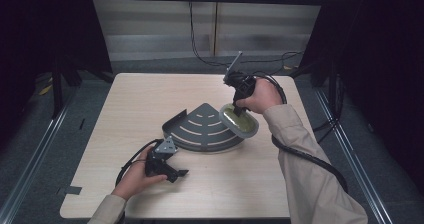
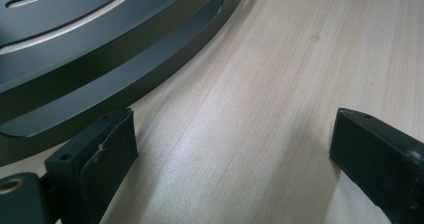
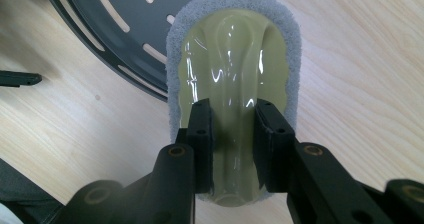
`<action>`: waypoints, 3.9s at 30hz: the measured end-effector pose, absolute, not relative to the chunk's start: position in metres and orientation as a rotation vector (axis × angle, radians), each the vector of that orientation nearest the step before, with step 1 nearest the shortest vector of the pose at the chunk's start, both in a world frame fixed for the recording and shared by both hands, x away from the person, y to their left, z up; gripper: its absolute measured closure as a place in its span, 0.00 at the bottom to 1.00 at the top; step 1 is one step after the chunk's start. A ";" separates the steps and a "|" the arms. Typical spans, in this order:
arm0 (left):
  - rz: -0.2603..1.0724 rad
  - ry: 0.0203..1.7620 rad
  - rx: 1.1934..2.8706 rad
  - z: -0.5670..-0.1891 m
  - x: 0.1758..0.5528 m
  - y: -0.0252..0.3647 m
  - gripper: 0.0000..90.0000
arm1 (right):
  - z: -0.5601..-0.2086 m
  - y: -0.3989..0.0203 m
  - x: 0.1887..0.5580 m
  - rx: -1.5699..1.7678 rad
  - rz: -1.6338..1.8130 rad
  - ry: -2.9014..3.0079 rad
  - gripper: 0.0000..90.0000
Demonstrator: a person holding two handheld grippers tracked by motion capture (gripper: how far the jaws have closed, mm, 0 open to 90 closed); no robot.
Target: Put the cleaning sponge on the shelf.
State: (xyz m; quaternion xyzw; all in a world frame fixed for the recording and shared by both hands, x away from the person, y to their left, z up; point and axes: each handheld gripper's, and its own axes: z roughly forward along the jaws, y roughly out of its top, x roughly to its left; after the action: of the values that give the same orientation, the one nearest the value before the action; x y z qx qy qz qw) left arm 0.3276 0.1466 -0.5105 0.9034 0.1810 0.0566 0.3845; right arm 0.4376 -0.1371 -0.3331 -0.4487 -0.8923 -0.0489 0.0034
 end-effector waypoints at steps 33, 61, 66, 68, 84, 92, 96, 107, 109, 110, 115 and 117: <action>0.142 0.464 2.298 -0.511 0.327 0.146 0.05 | -0.344 -0.123 0.455 -1.360 -0.168 -2.835 0.80; 0.142 0.463 2.299 -0.511 0.328 0.146 0.05 | -0.351 -0.114 0.467 -1.354 -0.178 -2.850 0.80; 0.143 0.461 2.301 -0.511 0.328 0.147 0.05 | -0.352 -0.110 0.469 -1.347 -0.179 -2.851 0.80; 0.142 0.461 2.301 -0.511 0.328 0.147 0.05 | -0.352 -0.108 0.470 -1.346 -0.181 -2.854 0.80; 0.142 0.464 2.298 -0.511 0.327 0.146 0.05 | -0.361 -0.106 0.474 -1.341 -0.178 -2.849 0.80; 0.142 0.463 2.299 -0.511 0.328 0.146 0.05 | -0.366 -0.105 0.472 -1.333 -0.175 -2.845 0.80; 0.142 0.463 2.299 -0.511 0.328 0.146 0.05 | -0.371 -0.104 0.472 -1.336 -0.173 -2.839 0.80; 0.140 0.463 2.298 -0.511 0.327 0.146 0.05 | -0.377 -0.101 0.471 -1.316 -0.164 -2.843 0.80; 0.140 0.462 2.297 -0.511 0.328 0.146 0.05 | -0.378 -0.100 0.471 -1.310 -0.158 -2.846 0.80; 0.140 0.462 2.297 -0.511 0.328 0.146 0.05 | -0.379 -0.100 0.471 -1.311 -0.160 -2.845 0.80; 0.141 0.463 2.299 -0.511 0.327 0.146 0.05 | -0.383 -0.100 0.471 -1.301 -0.155 -2.849 0.80; 0.141 0.463 2.299 -0.511 0.327 0.146 0.05 | -0.384 -0.100 0.471 -1.295 -0.155 -2.846 0.80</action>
State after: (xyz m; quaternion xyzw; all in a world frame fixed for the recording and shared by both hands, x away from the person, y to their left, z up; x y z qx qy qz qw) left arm 0.3275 0.1463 -0.5107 0.9028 0.1816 0.0555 0.3858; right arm 0.4710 -0.1000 -0.3841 -0.4138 -0.9090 -0.0495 0.0054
